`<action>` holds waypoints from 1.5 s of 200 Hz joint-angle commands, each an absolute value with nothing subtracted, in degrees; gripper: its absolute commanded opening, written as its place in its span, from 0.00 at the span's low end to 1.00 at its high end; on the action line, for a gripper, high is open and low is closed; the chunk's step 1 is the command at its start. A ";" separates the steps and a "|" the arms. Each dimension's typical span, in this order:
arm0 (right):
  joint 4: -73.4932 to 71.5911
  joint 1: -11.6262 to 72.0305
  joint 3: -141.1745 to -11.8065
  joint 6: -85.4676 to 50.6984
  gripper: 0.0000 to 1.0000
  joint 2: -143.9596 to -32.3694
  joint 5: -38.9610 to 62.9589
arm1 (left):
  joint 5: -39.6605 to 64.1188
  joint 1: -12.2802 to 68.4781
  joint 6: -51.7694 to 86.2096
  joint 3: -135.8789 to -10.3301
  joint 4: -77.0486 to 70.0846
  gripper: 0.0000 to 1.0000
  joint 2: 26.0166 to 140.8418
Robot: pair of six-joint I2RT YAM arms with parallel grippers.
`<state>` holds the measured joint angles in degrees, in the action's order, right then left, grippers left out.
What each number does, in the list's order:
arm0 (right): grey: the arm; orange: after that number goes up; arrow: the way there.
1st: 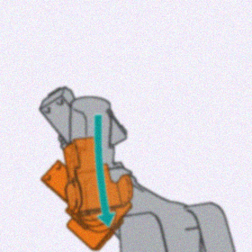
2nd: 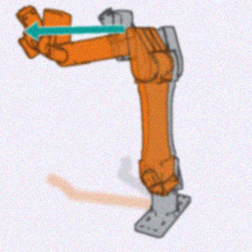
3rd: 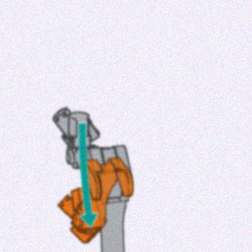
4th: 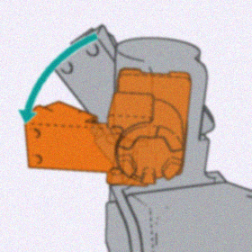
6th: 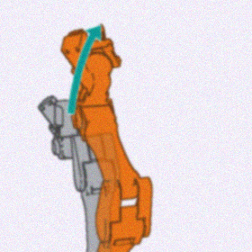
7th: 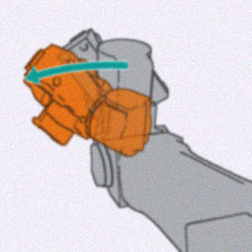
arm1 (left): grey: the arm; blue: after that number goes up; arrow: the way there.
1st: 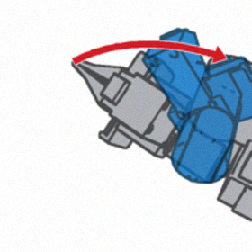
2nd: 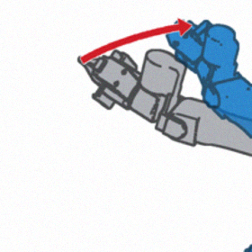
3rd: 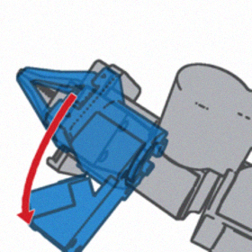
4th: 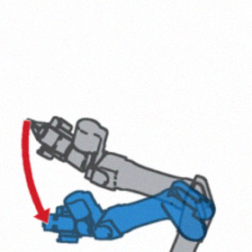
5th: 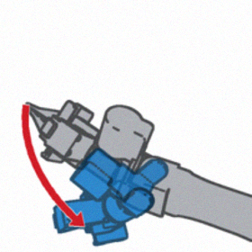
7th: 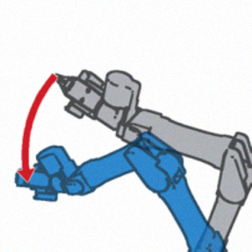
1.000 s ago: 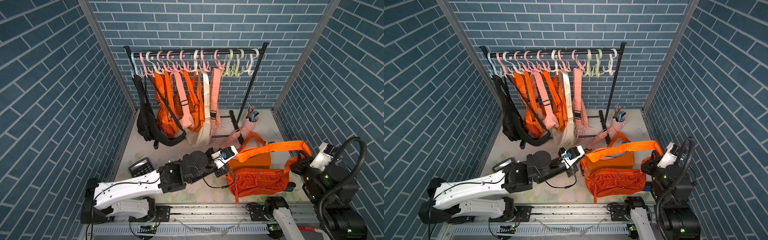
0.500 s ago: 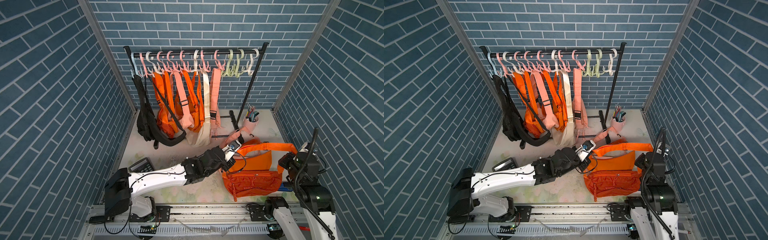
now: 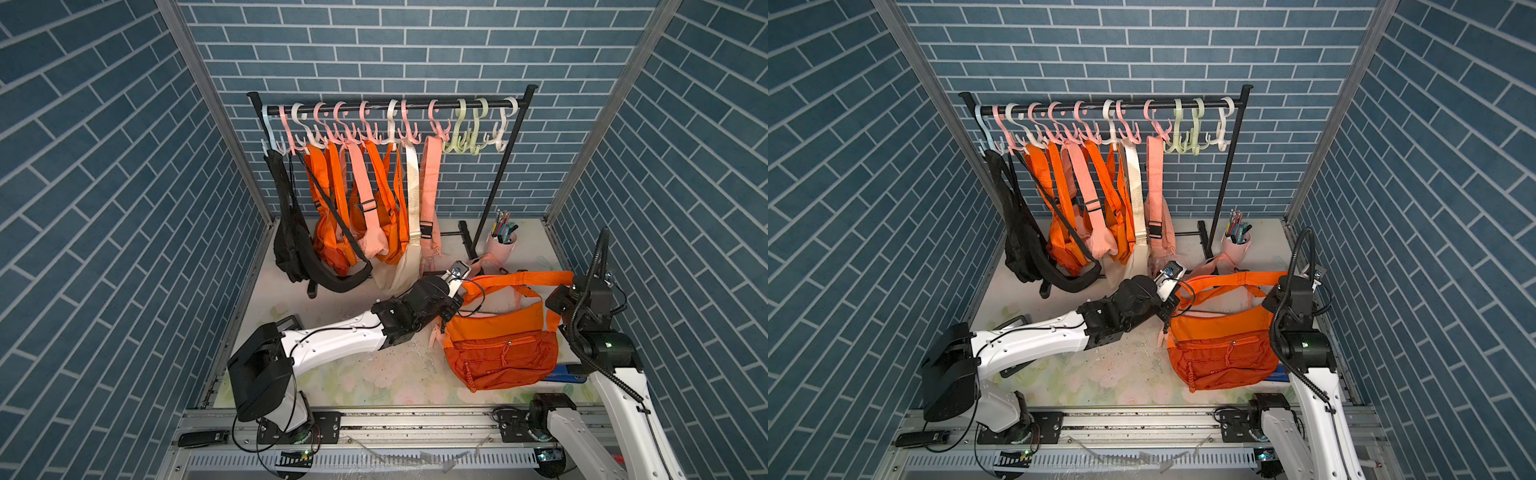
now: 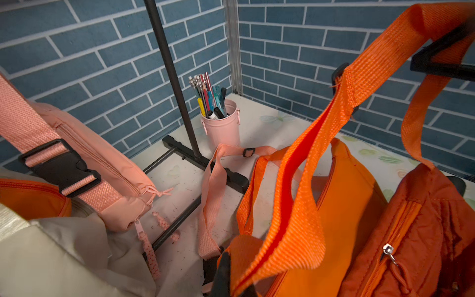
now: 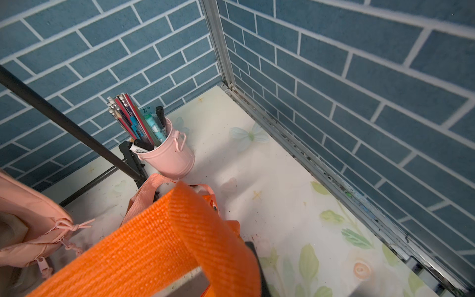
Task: Take the bag off the hook
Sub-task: Place the bag inside the bag.
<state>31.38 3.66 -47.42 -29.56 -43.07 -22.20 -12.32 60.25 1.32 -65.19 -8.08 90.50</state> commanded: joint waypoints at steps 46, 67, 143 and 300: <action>23.11 0.16 -45.30 -29.09 0.00 -53.98 -20.49 | -7.52 54.50 4.75 -68.00 -9.79 0.00 97.78; 19.69 -0.35 -44.26 -29.03 0.00 -57.89 -18.85 | -7.26 53.88 4.66 -69.13 -10.36 0.00 100.71; 10.14 -0.60 -42.47 -27.87 0.00 -69.48 -14.53 | -4.26 50.57 6.94 -76.47 -8.18 0.00 110.34; 4.86 -2.63 -44.45 -26.55 0.37 -80.74 -7.23 | -3.72 48.25 8.79 -84.60 -2.51 0.37 116.18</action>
<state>4.86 -2.24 -42.92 -27.86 -81.06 -9.54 -3.70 48.84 8.38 -83.40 -4.49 117.12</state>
